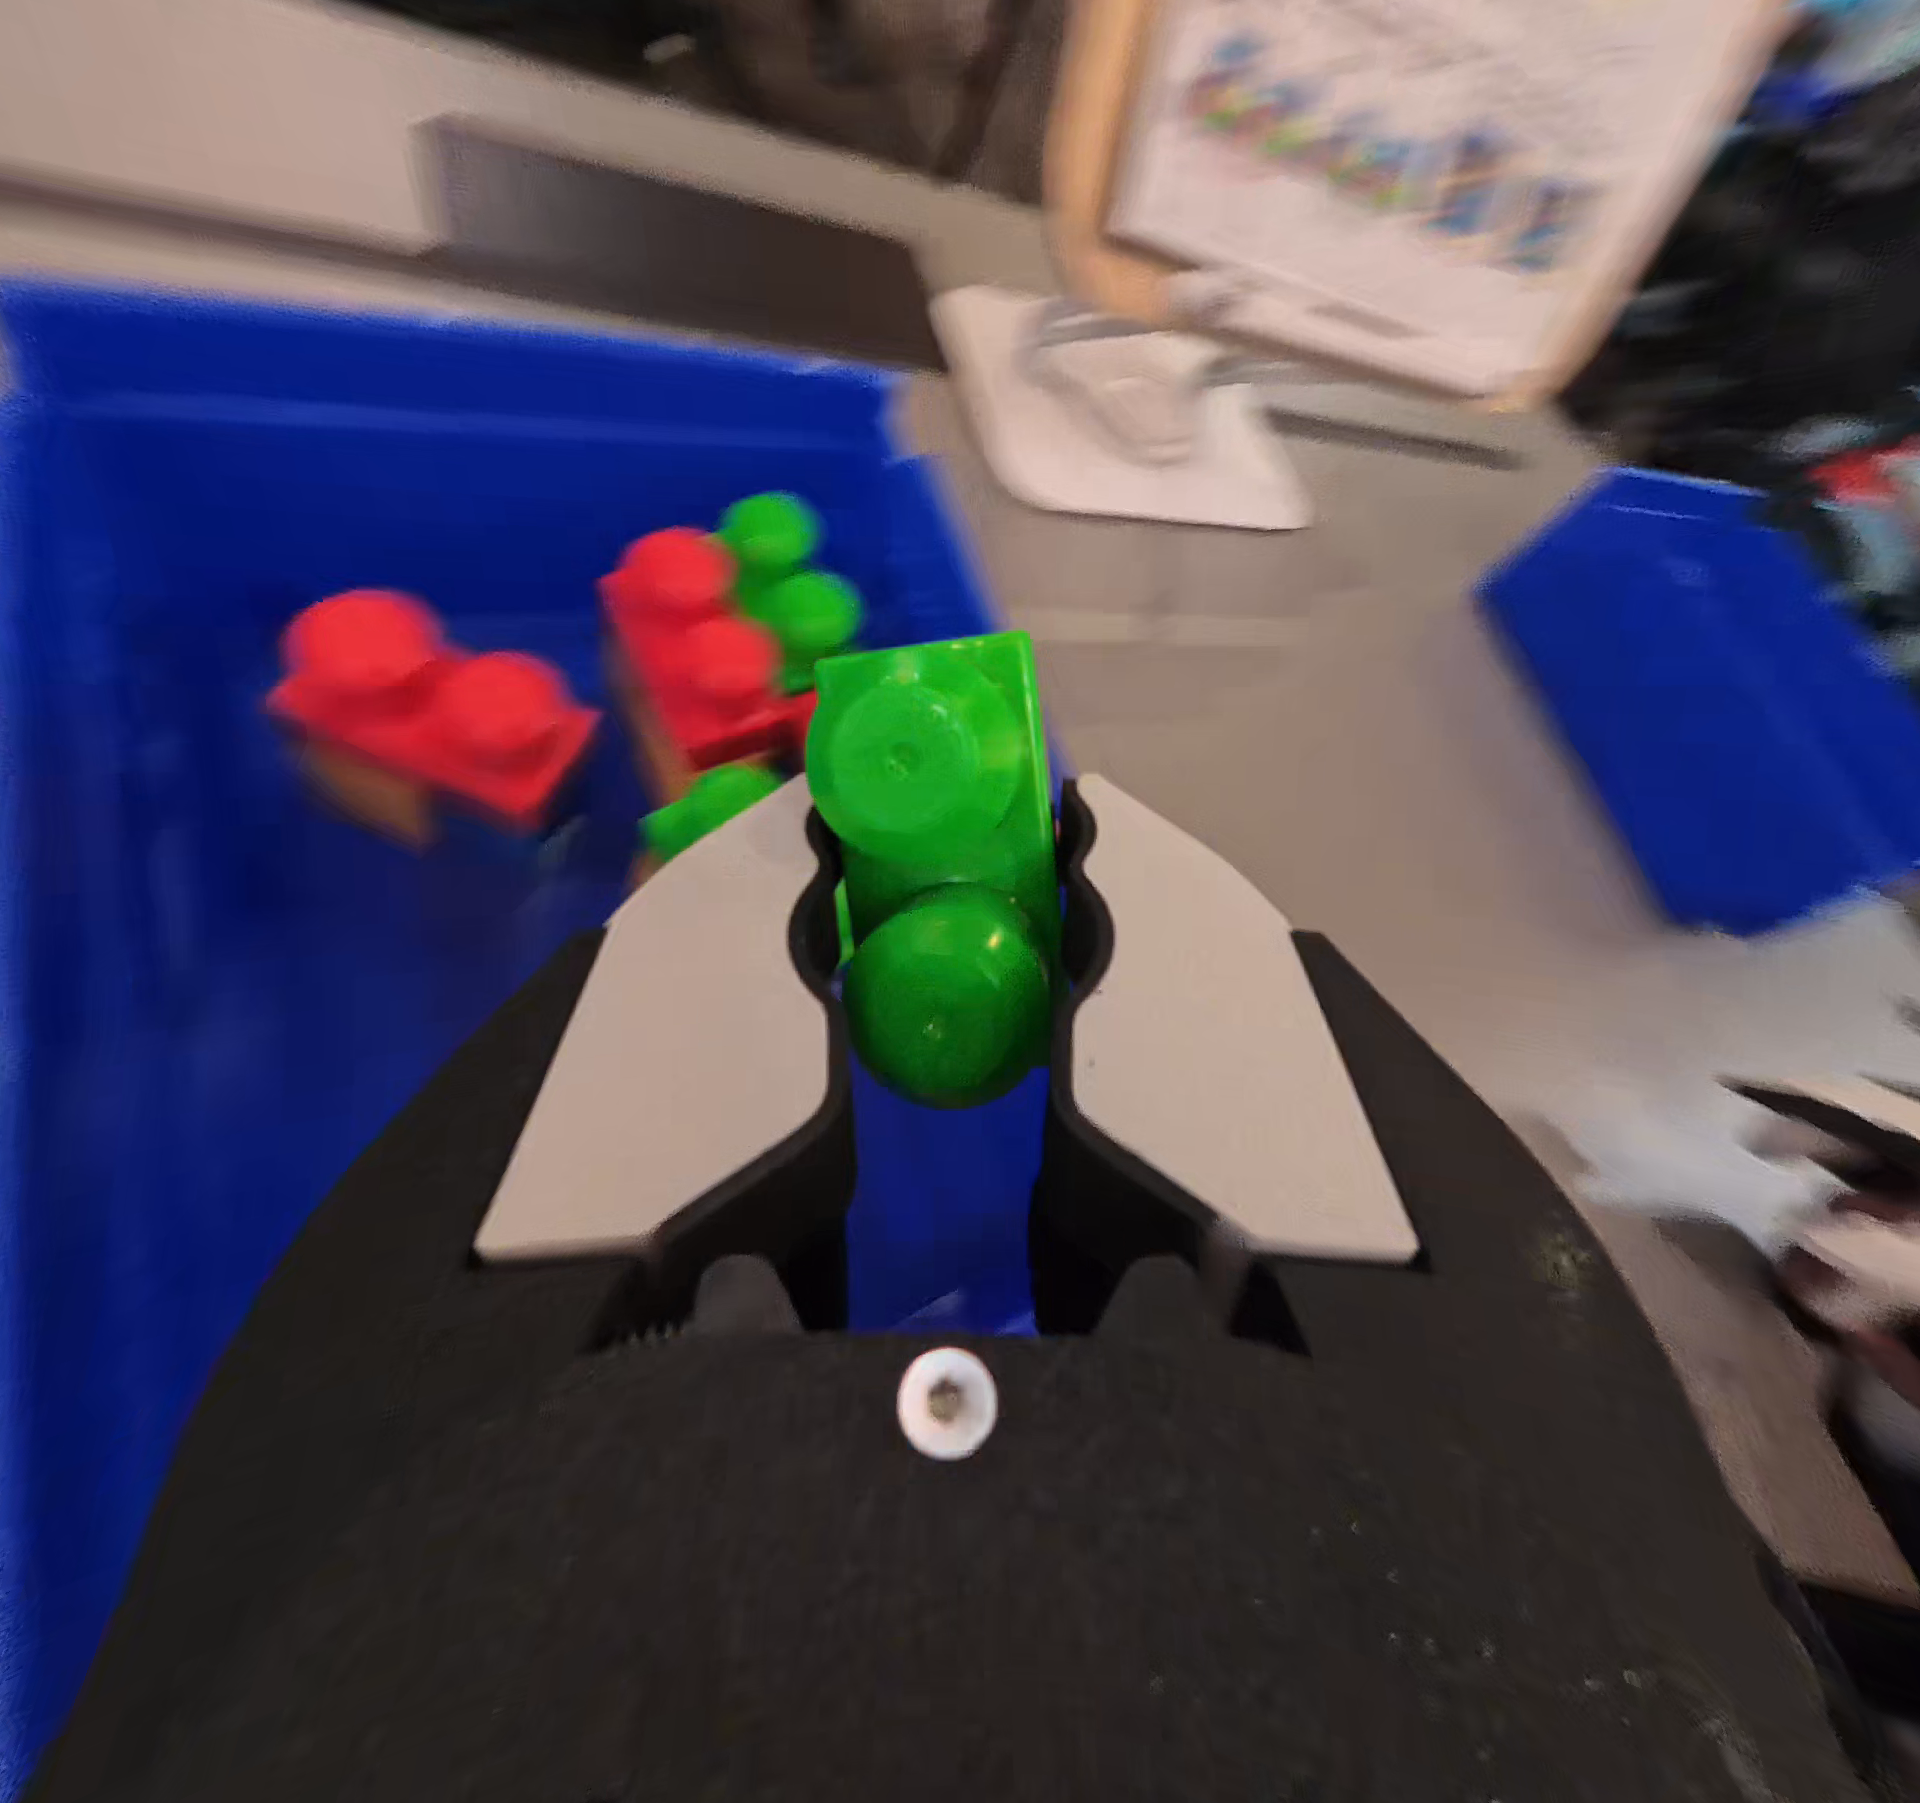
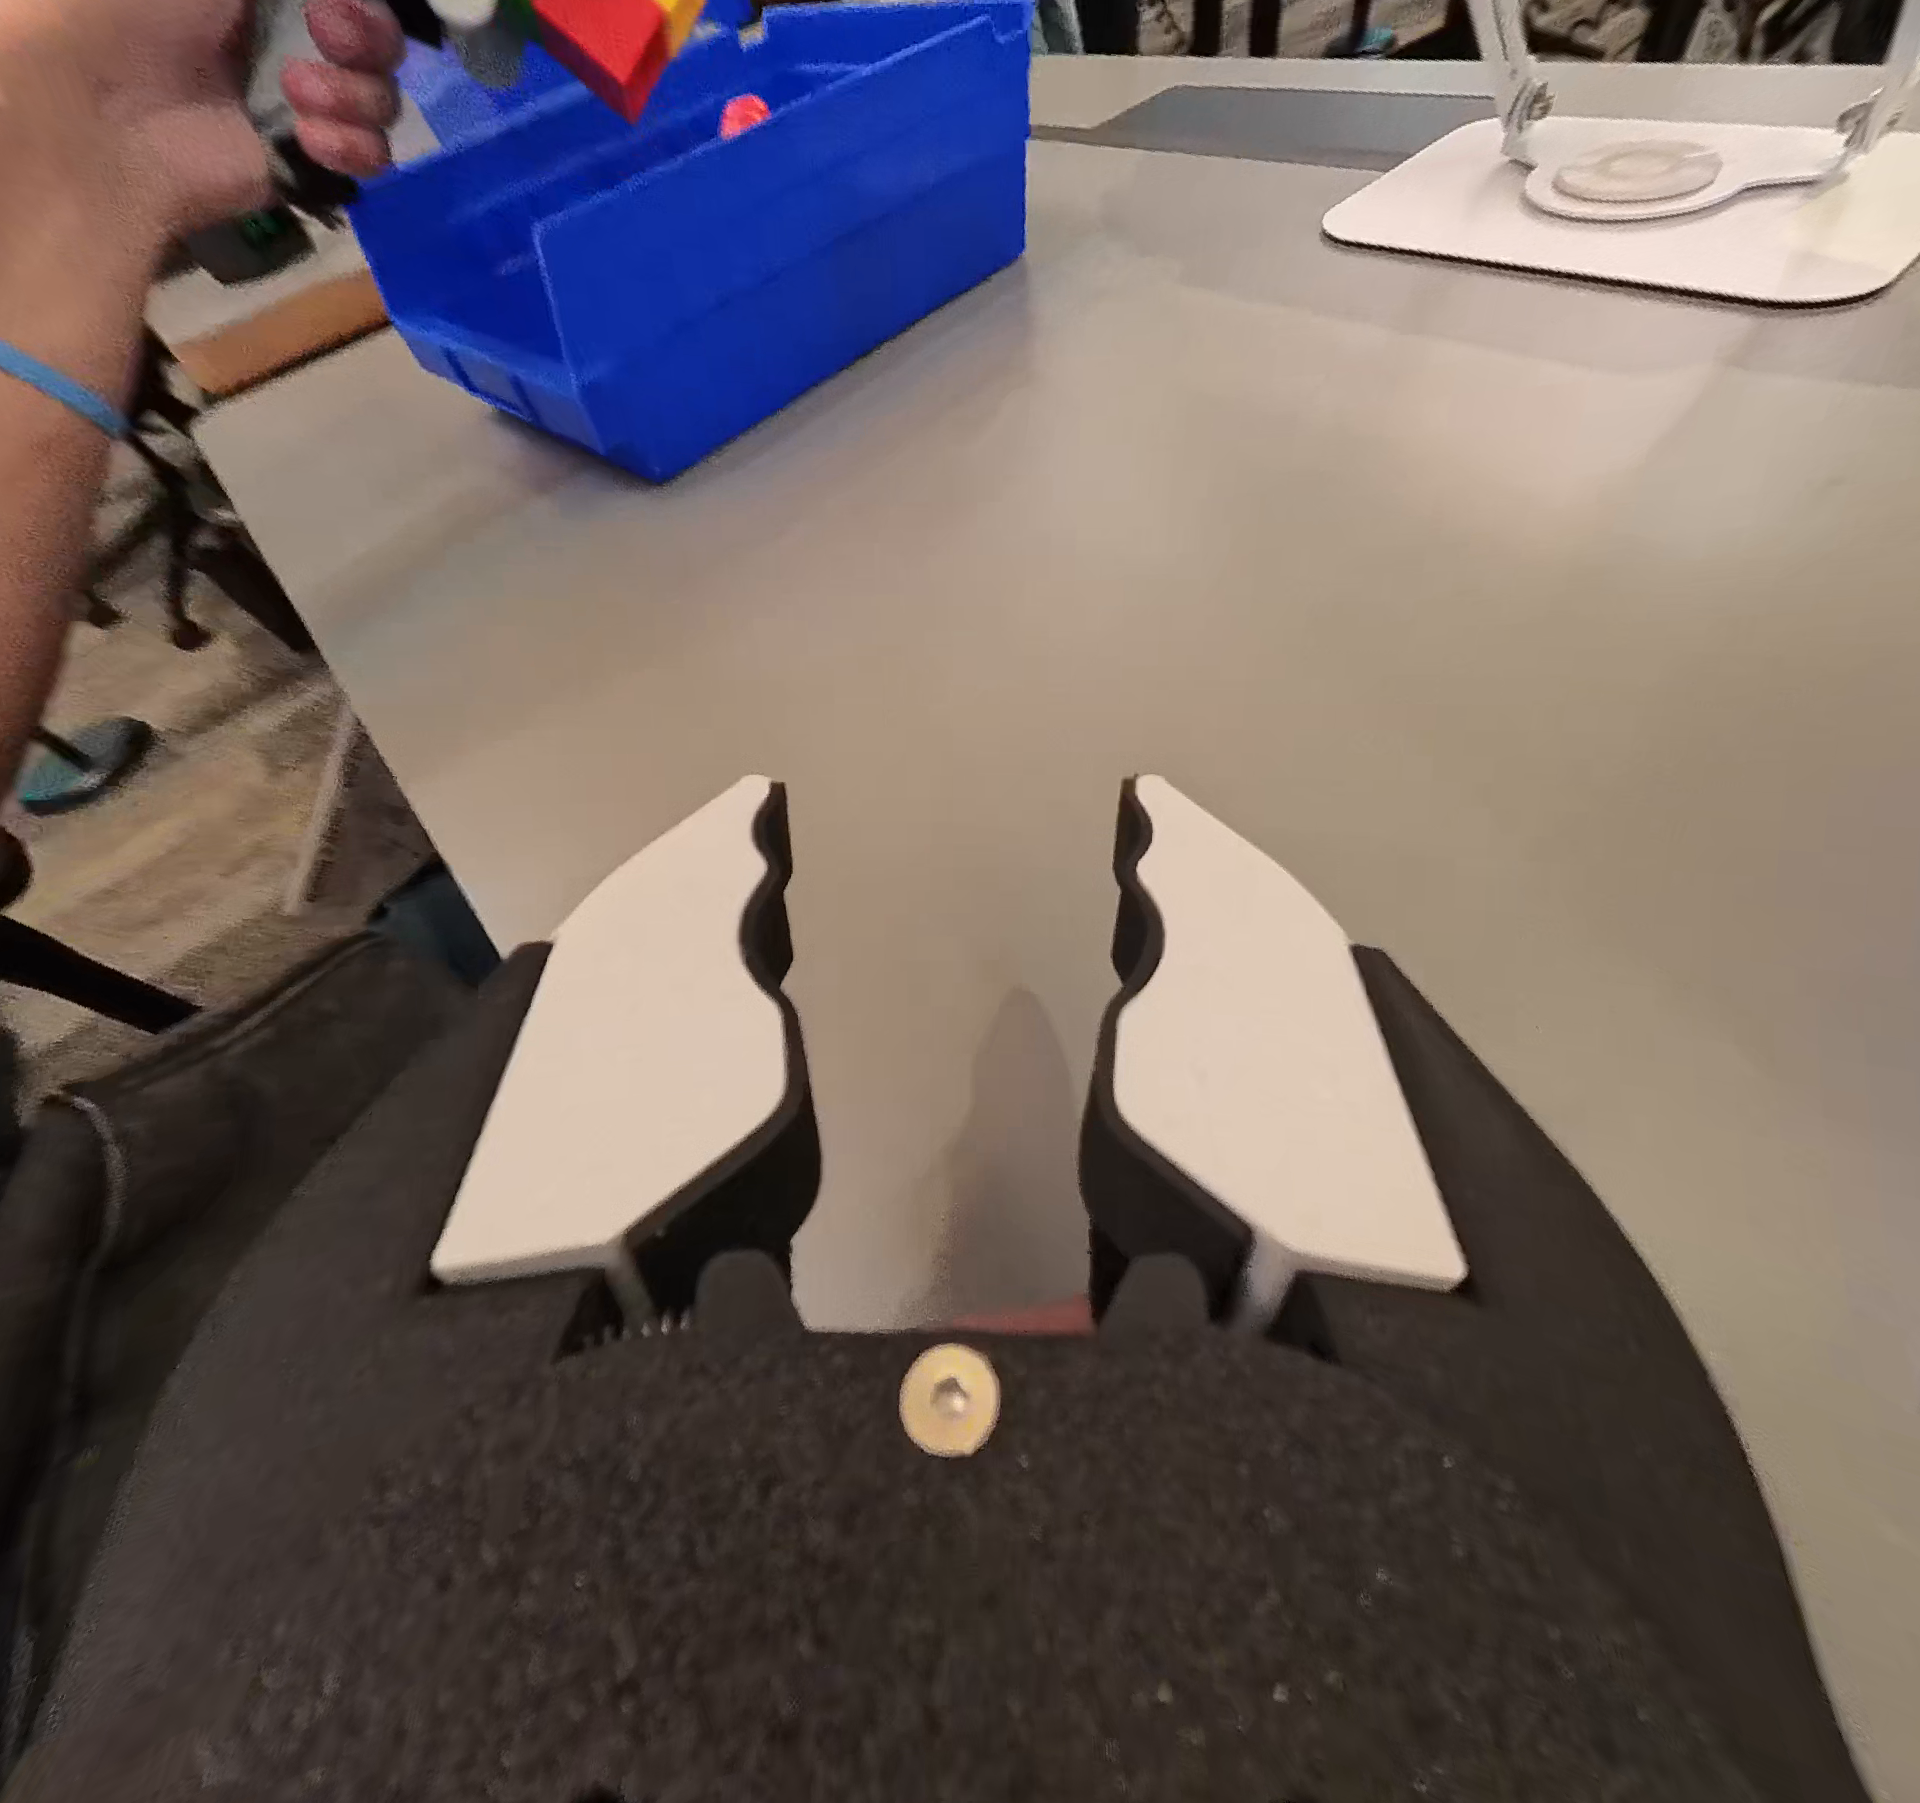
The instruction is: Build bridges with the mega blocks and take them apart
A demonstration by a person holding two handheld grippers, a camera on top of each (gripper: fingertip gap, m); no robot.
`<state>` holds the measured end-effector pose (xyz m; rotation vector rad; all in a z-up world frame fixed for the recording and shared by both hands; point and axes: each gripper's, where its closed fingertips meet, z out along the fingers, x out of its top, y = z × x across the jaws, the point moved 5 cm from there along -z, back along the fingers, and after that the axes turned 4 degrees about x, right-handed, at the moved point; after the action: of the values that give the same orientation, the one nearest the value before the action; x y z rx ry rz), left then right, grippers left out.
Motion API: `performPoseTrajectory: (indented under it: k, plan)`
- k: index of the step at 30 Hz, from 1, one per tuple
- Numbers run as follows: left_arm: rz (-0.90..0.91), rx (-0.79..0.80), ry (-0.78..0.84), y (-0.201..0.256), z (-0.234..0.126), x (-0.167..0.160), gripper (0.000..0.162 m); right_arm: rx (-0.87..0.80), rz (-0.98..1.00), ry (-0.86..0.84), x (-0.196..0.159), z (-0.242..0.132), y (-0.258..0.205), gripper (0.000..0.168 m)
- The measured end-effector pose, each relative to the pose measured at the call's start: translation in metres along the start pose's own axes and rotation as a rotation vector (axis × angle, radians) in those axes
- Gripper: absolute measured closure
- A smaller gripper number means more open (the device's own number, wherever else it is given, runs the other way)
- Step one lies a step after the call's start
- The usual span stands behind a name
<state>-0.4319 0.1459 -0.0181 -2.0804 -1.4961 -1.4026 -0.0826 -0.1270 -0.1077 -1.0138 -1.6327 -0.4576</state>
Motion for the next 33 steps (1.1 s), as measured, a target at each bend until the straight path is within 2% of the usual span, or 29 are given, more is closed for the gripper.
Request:
performPoseTrajectory:
  k: [4,7,12,16,19,21,23,25,27,33]
  plan:
    - [0.078,-0.449,0.122,0.057,-0.009,0.007,0.123,0.101,0.069,0.066,0.008,0.001,-0.001,0.109]
    - [0.085,-0.691,0.198,0.095,-0.011,0.007,0.123,0.206,0.139,0.125,0.017,0.007,-0.003,0.109]
    - [0.061,-1.004,0.285,0.156,-0.010,-0.006,0.123,0.497,0.257,0.257,0.079,0.029,-0.015,0.105]
    - [0.131,-1.050,0.254,0.194,-0.003,-0.025,0.123,0.602,0.248,0.291,0.124,0.065,-0.021,0.104]
    - [0.174,-1.063,0.219,0.215,0.000,-0.039,0.123,0.629,0.285,0.334,0.140,0.086,-0.020,0.102]
    - [0.199,-1.059,0.186,0.221,0.001,-0.046,0.123,0.647,0.335,0.435,0.147,0.085,-0.014,0.105]
    - [0.212,-1.071,0.140,0.222,0.002,-0.053,0.123,0.677,0.353,0.450,0.147,0.085,-0.011,0.111]
    - [0.193,-1.077,0.133,0.221,0.003,-0.056,0.124,0.656,0.333,0.392,0.140,0.092,-0.010,0.114]
    - [0.168,-1.088,0.129,0.220,0.005,-0.057,0.124,0.714,0.333,0.400,0.137,0.092,-0.015,0.133]
    - [0.179,-1.089,0.131,0.219,0.004,-0.057,0.125,0.718,0.304,0.406,0.135,0.093,-0.016,0.134]
